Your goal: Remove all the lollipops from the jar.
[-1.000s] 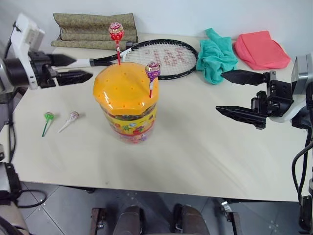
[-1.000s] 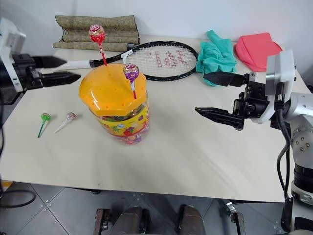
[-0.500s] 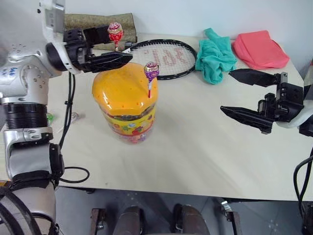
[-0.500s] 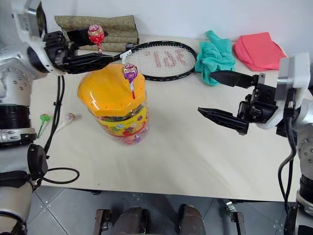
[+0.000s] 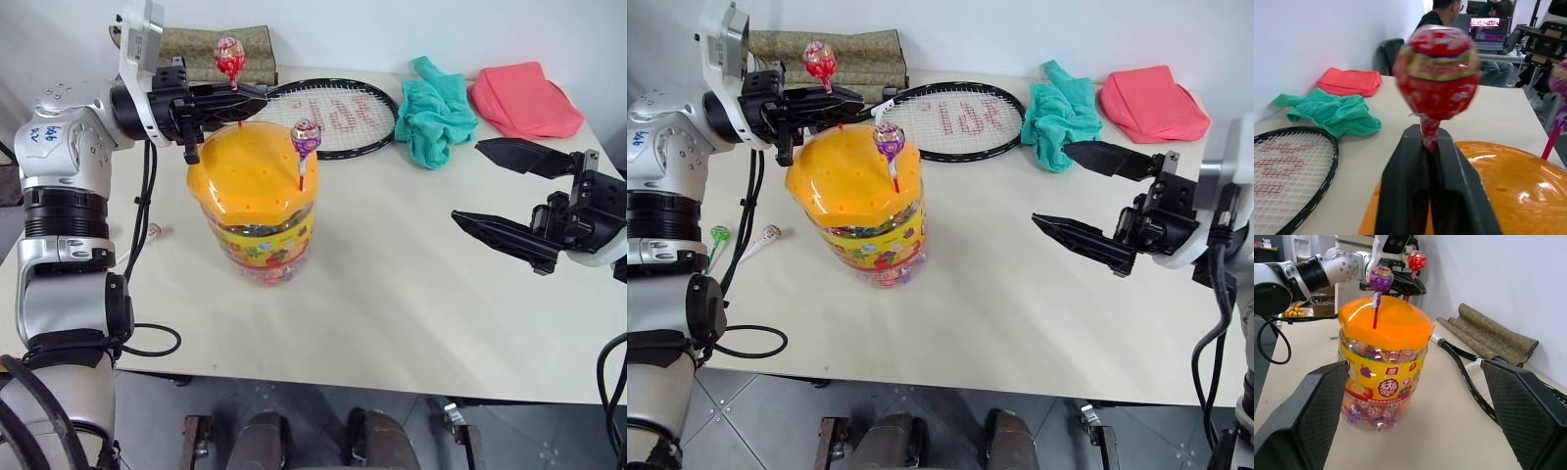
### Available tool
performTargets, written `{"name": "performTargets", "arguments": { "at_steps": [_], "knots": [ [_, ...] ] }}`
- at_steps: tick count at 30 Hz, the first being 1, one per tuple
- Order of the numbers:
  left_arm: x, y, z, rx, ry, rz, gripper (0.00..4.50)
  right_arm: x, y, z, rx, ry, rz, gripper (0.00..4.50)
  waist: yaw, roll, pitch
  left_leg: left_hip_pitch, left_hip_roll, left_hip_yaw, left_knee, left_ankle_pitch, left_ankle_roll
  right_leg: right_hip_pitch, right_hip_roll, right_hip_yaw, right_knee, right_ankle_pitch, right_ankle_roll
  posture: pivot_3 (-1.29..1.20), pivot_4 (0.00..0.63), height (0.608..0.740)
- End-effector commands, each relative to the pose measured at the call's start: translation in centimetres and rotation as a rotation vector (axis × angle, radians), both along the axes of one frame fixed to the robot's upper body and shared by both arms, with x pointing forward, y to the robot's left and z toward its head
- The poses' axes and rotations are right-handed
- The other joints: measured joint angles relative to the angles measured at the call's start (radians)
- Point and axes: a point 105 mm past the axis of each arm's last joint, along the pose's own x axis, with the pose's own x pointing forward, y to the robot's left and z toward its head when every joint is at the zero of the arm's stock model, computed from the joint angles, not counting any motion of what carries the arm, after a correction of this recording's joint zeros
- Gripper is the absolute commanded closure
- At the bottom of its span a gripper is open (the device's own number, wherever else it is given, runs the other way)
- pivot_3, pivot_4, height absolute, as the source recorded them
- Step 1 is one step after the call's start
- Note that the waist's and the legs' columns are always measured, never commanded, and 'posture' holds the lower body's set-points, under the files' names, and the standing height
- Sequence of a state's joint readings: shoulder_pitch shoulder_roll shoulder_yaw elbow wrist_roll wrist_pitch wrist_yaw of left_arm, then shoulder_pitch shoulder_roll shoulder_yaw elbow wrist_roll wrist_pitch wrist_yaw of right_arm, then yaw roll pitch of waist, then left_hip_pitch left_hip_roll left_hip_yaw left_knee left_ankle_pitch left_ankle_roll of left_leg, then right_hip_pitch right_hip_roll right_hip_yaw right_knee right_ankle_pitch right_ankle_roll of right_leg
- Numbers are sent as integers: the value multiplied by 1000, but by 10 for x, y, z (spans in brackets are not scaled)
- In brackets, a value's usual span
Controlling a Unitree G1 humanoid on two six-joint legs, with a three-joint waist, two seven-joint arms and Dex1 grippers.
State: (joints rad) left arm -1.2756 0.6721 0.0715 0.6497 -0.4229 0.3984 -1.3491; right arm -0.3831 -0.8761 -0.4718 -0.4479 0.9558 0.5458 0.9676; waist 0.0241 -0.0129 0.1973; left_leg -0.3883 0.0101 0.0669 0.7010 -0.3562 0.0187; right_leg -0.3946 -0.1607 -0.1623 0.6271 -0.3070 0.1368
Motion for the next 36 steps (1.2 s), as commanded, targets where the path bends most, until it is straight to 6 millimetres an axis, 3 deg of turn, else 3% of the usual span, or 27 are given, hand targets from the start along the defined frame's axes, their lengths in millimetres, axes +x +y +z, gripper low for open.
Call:
{"name": "performTargets", "arguments": {
  "at_steps": [1,10,14,17,20,24,27,32,36],
  "knots": [
    [-5,0,26,-27,-111,6,4452,-12,1,13,-4,-63,14,0,0,0,0,0,0,0,0,0,0,0,0,0,0,0,0,0,150,740],
    [5,15,56,-135,-184,189,4452,-8,3,15,3,-51,44,0,-2,0,0,0,0,0,0,0,0,0,0,0,0,0,0,0,150,740],
    [40,72,62,-198,-73,662,4452,-2,3,13,-6,-41,60,0,-3,0,0,0,0,0,0,0,0,0,0,0,0,0,0,0,150,740],
    [48,103,58,-216,-33,850,4452,2,4,12,-10,-37,75,0,-10,0,0,1,0,0,-1,0,0,0,0,0,0,0,0,0,150,740],
    [55,154,33,-179,131,1169,4452,8,5,11,-12,-30,100,0,-17,0,0,1,0,0,-1,0,0,0,0,0,0,0,0,0,150,740],
    [52,194,3,-93,229,1408,4452,13,9,10,-12,-25,128,0,-20,0,0,1,-1,-1,-2,0,0,0,0,0,0,0,0,0,150,740],
    [42,229,-30,-49,348,1581,4452,20,13,10,-11,-22,156,0,-23,0,0,0,-1,-2,-1,0,0,0,0,0,0,0,0,0,150,740],
    [22,267,-83,47,523,1773,4452,22,17,9,-3,-17,187,0,-28,0,0,0,0,-1,-2,0,0,-1,0,0,1,0,0,0,150,740],
    [7,284,-108,80,617,1865,4452,21,19,9,0,-20,191,0,-25,-2,0,0,0,-1,-2,0,0,-1,0,0,1,0,0,0,150,740]
  ]
}}
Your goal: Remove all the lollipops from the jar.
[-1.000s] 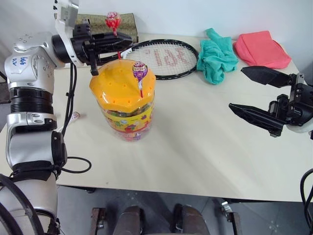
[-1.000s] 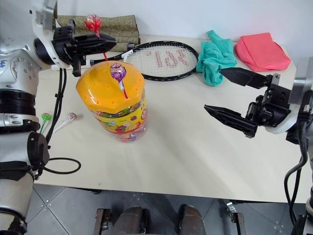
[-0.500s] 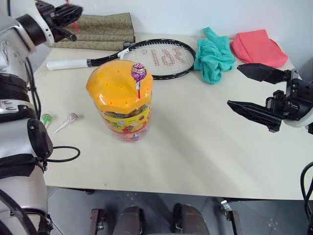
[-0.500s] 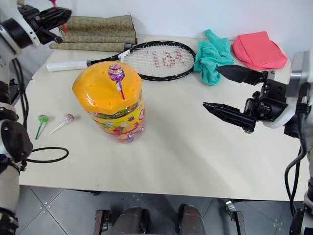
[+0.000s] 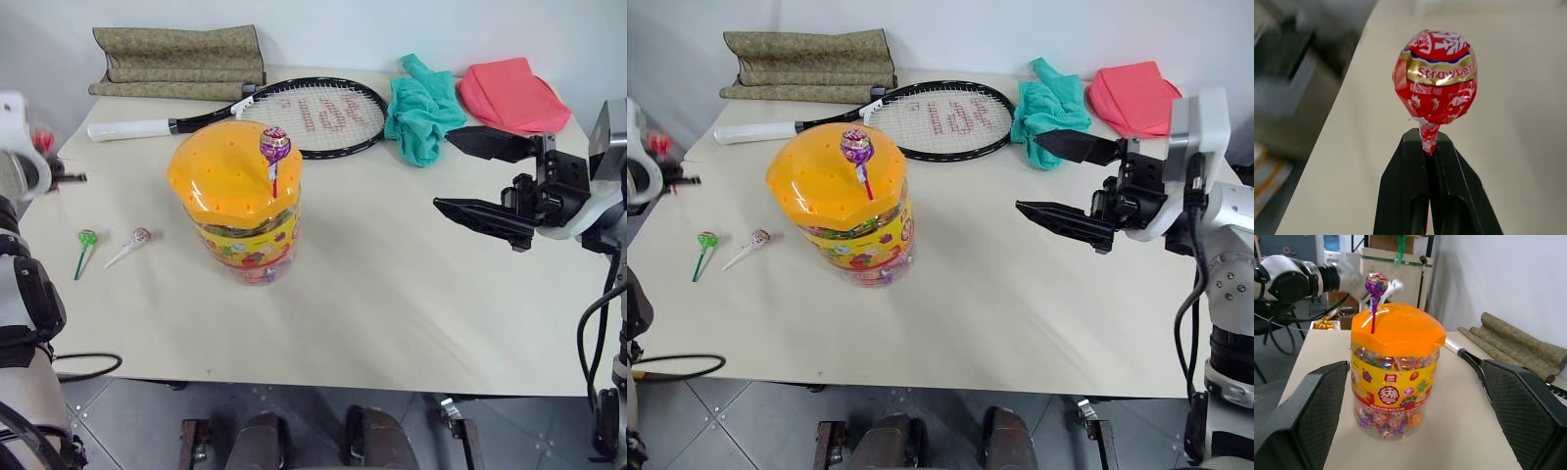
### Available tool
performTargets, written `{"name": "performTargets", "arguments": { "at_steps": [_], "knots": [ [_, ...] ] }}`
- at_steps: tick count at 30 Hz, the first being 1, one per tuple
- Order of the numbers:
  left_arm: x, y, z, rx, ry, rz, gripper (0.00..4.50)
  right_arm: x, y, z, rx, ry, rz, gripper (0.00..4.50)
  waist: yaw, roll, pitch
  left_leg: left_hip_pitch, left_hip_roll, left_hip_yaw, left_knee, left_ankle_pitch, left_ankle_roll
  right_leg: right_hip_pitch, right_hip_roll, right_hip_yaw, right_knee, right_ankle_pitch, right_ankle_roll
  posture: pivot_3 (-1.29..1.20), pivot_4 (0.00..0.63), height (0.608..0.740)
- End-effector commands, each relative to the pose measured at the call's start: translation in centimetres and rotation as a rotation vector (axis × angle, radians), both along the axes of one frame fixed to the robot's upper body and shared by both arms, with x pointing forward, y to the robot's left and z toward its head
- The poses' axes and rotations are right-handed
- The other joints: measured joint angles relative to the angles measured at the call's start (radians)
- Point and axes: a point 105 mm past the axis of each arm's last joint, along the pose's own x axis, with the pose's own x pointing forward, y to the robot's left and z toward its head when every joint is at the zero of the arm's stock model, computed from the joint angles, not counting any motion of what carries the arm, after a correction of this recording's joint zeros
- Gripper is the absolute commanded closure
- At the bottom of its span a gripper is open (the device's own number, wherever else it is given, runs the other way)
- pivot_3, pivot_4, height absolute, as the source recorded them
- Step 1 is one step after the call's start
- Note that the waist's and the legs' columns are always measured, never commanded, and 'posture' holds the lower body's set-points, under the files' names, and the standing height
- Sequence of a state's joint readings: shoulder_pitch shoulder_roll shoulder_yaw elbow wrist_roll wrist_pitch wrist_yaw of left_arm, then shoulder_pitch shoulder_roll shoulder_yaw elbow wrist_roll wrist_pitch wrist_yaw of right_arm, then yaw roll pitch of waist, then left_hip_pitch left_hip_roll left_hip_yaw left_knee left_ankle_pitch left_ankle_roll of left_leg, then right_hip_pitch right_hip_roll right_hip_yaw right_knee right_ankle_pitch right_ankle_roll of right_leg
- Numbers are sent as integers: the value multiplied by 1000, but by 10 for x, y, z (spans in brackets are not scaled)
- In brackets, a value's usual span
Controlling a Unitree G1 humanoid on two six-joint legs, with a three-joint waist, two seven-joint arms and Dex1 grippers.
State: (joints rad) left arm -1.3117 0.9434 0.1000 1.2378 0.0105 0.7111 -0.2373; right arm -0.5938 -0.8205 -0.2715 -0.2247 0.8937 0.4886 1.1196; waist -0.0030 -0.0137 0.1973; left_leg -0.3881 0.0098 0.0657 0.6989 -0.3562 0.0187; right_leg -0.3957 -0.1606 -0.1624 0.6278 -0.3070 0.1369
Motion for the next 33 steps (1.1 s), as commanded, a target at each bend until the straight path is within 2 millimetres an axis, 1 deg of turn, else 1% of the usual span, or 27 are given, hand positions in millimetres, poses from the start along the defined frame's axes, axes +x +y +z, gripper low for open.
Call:
{"name": "performTargets", "arguments": {
  "at_steps": [1,6,9,11,12,13,19,24,27,31,33],
  "knots": [
    [-19,23,-1,12,29,114,4452,-6,2,10,4,-52,12,0,2,-2,-1,0,0,0,0,0,0,0,0,0,0,0,0,0,150,740],
    [-33,37,-19,6,80,195,4452,-6,3,7,8,-48,6,0,2,-2,-1,0,0,0,0,0,0,0,0,0,0,0,0,0,150,740],
    [-34,36,-25,-42,75,200,4452,-6,3,7,9,-50,3,0,0,-2,-1,0,0,0,0,0,0,0,0,0,1,0,0,0,150,740],
    [-32,34,-24,-77,48,201,3975,-6,3,8,10,-52,0,0,0,-3,-1,0,0,0,0,0,0,0,0,0,1,0,0,0,150,740],
    [-31,32,-24,-84,52,193,3823,-6,3,8,10,-53,-1,0,1,-3,-1,0,0,0,0,0,0,0,0,0,1,0,0,0,150,740],
    [-31,30,-24,-87,56,184,3548,-6,3,8,10,-53,-2,0,1,-3,-2,0,0,0,0,0,0,0,0,0,1,0,0,0,150,740],
    [-31,28,-20,-81,81,158,1664,-5,3,8,2,-55,-9,0,0,-3,-2,0,0,0,0,0,0,0,0,0,1,0,0,0,150,740],
    [-28,22,-16,-73,90,108,81,-3,4,9,3,-52,-6,0,0,-3,-2,0,0,0,0,0,0,0,0,0,1,0,0,0,150,740],
    [-26,17,-7,-62,92,68,33,-3,4,9,0,-53,-5,0,1,-3,-2,0,0,0,0,0,0,0,0,0,1,0,0,0,150,740],
    [-26,13,10,-76,63,32,33,-4,4,9,-11,-56,-4,0,1,-3,-2,0,0,0,0,0,0,0,0,0,1,0,0,0,150,740],
    [-23,8,26,-63,18,-45,33,-5,5,12,-11,-60,-1,0,-1,-3,-2,0,0,0,0,0,0,0,0,0,1,0,0,0,150,740]
  ]
}}
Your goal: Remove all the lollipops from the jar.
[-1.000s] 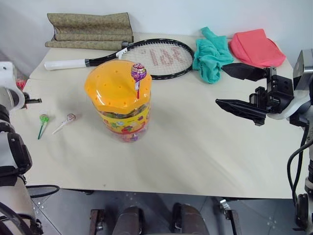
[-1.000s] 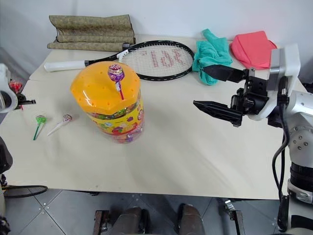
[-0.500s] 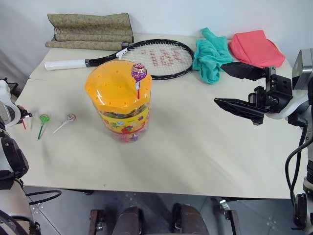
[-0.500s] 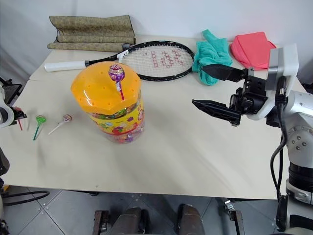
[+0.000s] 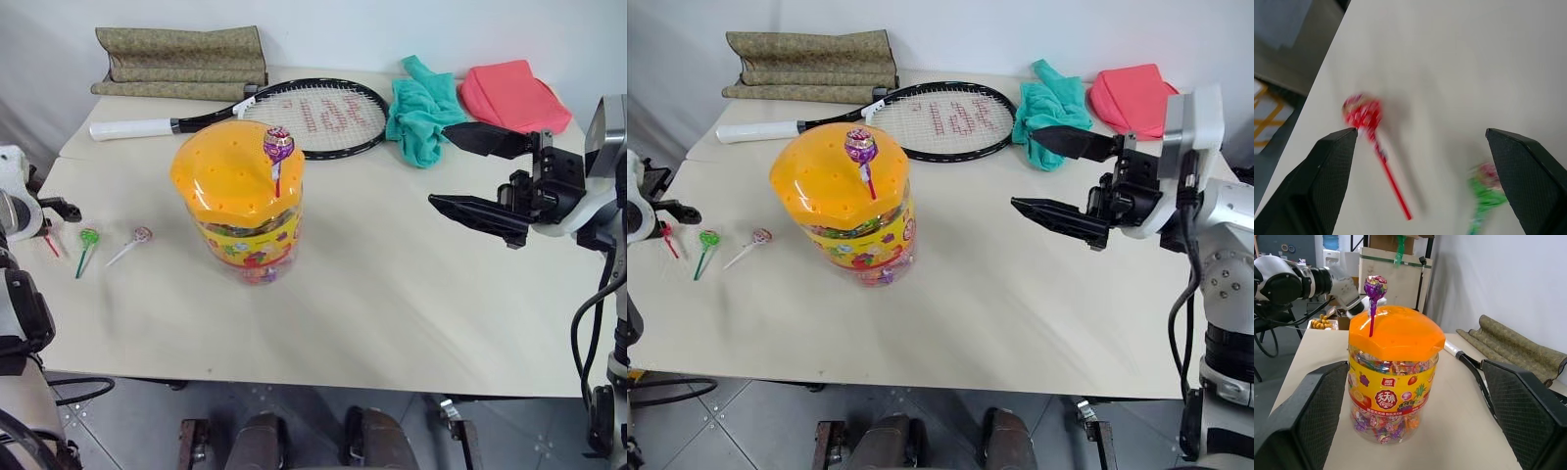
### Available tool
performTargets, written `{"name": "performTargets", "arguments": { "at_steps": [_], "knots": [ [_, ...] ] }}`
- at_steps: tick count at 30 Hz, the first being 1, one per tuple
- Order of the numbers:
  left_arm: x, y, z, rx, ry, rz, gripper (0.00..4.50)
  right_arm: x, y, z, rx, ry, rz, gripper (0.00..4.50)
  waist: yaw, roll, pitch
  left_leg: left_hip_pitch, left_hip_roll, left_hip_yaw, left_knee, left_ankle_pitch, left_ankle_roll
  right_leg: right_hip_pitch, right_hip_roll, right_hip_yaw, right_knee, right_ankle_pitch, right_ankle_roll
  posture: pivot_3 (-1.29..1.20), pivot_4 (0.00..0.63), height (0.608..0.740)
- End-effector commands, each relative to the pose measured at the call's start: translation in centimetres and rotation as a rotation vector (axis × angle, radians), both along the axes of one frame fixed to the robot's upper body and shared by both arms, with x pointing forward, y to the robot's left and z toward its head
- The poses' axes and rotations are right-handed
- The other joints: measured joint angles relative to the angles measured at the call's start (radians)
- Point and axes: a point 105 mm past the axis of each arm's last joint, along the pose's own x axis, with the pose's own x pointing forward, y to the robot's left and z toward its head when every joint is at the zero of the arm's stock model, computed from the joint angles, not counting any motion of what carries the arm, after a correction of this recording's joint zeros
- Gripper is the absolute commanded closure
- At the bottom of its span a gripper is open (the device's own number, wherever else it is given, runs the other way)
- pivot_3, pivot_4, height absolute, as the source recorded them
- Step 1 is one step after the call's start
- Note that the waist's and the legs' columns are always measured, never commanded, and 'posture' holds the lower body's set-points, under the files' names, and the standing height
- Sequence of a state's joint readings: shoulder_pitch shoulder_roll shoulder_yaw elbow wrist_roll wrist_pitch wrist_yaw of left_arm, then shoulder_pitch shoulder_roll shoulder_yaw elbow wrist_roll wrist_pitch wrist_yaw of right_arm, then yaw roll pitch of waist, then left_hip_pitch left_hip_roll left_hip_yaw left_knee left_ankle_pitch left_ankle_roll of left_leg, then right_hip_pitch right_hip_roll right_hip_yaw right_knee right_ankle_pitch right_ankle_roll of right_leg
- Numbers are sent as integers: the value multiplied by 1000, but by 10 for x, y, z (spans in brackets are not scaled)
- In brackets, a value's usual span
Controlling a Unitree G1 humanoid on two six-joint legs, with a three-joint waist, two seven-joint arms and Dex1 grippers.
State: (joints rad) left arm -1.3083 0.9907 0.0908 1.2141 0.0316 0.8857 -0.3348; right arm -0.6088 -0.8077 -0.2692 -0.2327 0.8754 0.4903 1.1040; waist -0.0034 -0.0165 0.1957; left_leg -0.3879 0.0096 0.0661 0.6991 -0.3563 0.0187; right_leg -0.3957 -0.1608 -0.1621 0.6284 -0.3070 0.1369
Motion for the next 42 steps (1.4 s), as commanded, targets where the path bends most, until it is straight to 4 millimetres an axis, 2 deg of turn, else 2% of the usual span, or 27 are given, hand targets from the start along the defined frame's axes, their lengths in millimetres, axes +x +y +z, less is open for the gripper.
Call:
{"name": "performTargets", "arguments": {
  "at_steps": [1,3,7,8,12,16,19,21,25,31,37,40,42],
  "knots": [
    [1,-4,46,52,-136,-121,33,-7,3,11,-12,-46,14,0,-1,0,0,0,0,0,0,0,0,0,0,0,0,0,0,0,150,740],
    [5,-22,65,46,-213,-263,33,-8,7,12,-35,-51,21,0,-1,0,0,0,0,1,0,0,0,0,0,0,0,0,0,0,150,740],
    [-5,-65,82,52,-333,-625,33,-12,21,3,-119,-54,58,0,-2,0,0,0,1,1,0,0,0,-1,0,1,0,0,0,0,150,740],
    [-13,-80,85,51,-399,-753,33,-12,28,1,-132,-56,71,0,-5,1,0,1,1,1,0,0,0,-1,0,1,0,0,0,0,150,740],
    [-44,-117,93,11,-608,-1081,33,-12,55,1,-125,-62,127,0,-13,1,0,0,2,0,1,0,0,-1,0,1,0,0,0,0,150,740],
    [-74,-136,94,-6,-774,-1351,33,-13,80,3,-88,-71,196,0,-21,1,0,0,2,-1,1,0,0,-1,0,1,1,0,0,0,150,740],
    [-99,-138,89,-60,-885,-1545,33,-10,104,4,-63,-60,268,0,-25,1,0,1,2,0,1,0,0,0,0,1,1,0,0,0,150,740],
    [-103,-135,84,-51,-871,-1559,33,-4,115,0,-86,-53,272,0,-26,1,0,1,2,0,0,0,0,-1,0,1,1,0,0,0,150,740],
    [-125,-135,73,-75,-875,-1664,33,1,136,-1,-77,-51,327,0,-28,1,0,1,1,-1,0,0,0,-1,0,1,1,0,0,0,150,740],
    [-150,-140,61,-68,-836,-1746,33,2,150,2,-44,-64,406,0,-31,1,0,1,2,-2,0,0,0,-1,0,1,2,0,0,0,150,740],
    [-163,-143,58,-61,-788,-1761,33,3,164,6,-37,-84,461,0,-32,1,0,1,2,-3,0,0,0,0,0,2,2,0,0,0,150,740],
    [-174,-140,60,-49,-774,-1743,0,3,169,6,-47,-89,489,616,-40,1,0,2,2,-2,-1,0,-1,-1,1,2,2,0,0,0,150,740],
    [-181,-137,59,-46,-763,-1724,0,4,172,5,-60,-88,495,1297,-44,1,0,2,2,-2,-2,0,-1,-1,1,2,2,0,0,0,150,740]
  ]
}}
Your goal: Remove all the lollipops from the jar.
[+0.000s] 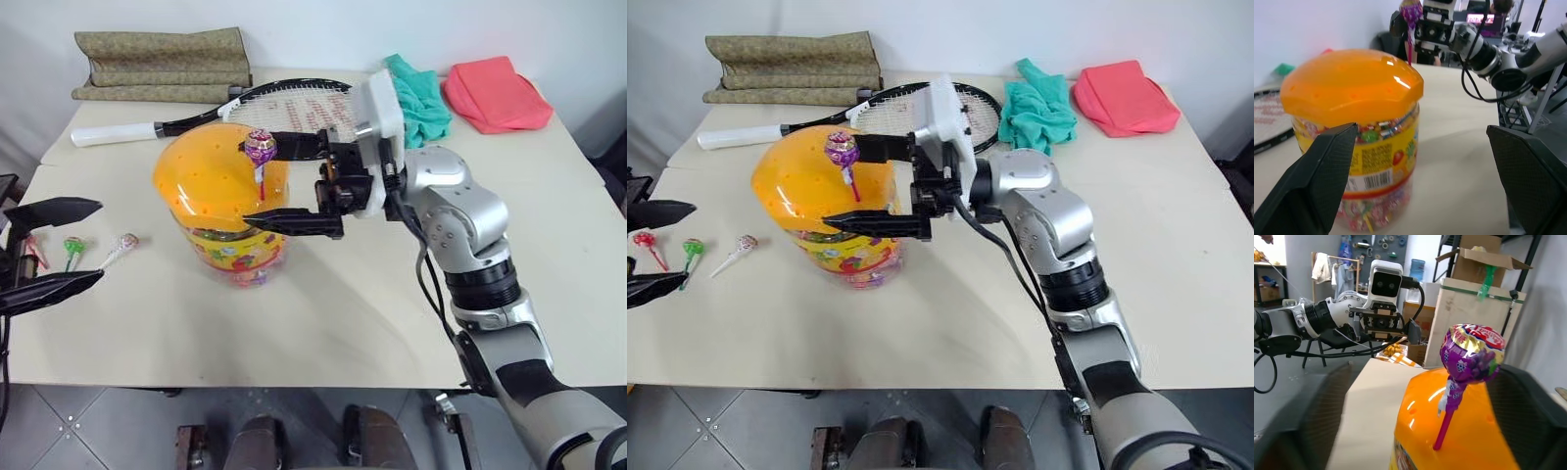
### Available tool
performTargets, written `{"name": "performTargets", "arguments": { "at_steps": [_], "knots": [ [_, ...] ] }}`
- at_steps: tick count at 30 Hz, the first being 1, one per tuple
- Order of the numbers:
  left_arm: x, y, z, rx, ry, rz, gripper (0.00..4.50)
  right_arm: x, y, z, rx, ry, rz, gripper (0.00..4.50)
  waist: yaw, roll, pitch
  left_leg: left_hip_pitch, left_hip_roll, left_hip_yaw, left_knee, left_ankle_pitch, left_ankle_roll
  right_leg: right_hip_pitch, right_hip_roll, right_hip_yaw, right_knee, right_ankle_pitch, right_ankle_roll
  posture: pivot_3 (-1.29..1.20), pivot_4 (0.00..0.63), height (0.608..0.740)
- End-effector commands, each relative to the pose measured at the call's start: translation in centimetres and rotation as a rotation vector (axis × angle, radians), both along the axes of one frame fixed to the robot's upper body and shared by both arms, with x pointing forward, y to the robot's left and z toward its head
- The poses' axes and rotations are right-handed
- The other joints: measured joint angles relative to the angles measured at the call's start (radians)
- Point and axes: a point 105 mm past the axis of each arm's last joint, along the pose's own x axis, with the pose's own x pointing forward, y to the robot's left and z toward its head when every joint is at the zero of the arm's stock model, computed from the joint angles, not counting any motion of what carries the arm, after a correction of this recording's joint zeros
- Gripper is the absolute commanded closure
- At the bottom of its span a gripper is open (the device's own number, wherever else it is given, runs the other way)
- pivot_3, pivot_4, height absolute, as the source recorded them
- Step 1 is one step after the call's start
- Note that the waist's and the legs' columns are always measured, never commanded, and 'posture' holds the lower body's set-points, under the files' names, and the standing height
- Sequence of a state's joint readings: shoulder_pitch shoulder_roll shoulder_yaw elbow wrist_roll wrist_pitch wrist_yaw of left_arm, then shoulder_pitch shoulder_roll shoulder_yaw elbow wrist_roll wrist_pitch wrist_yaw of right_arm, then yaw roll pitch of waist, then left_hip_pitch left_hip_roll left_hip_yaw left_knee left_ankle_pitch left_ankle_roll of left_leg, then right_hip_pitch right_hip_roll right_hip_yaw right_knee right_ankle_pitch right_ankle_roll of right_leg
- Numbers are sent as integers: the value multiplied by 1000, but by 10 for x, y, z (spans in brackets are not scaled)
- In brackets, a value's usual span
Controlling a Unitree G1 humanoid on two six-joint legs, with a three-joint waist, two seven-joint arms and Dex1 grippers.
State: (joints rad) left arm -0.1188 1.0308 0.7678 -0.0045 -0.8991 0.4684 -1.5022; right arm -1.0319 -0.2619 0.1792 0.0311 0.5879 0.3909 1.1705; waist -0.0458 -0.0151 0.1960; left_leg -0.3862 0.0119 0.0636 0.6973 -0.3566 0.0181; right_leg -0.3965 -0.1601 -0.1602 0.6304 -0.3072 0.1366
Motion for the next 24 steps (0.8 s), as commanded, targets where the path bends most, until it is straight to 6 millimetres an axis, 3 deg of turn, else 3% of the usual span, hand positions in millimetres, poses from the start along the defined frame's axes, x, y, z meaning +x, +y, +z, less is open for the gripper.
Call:
{"name": "performTargets", "arguments": {
  "at_steps": [1,9,20,24],
  "knots": [
    [-25,-3,9,53,-43,-82,0,-4,3,8,5,-56,26,1660,-4,0,0,0,0,0,0,0,0,0,0,0,0,0,0,0,150,740],
    [-28,-10,8,28,-54,-72,0,0,8,10,6,-85,41,4481,-9,0,0,0,0,-1,0,0,0,0,0,1,0,0,0,0,150,740],
    [-16,-17,4,-7,-52,-109,0,1,-13,70,144,-209,-22,4481,-9,1,1,0,0,-1,-1,0,0,-1,0,1,1,0,0,0,150,740],
    [-13,-14,4,-6,-43,-108,0,15,-41,94,180,-215,-179,4481,-8,2,1,0,0,-1,-1,0,0,-1,0,1,1,0,0,0,150,740]
  ]
}}
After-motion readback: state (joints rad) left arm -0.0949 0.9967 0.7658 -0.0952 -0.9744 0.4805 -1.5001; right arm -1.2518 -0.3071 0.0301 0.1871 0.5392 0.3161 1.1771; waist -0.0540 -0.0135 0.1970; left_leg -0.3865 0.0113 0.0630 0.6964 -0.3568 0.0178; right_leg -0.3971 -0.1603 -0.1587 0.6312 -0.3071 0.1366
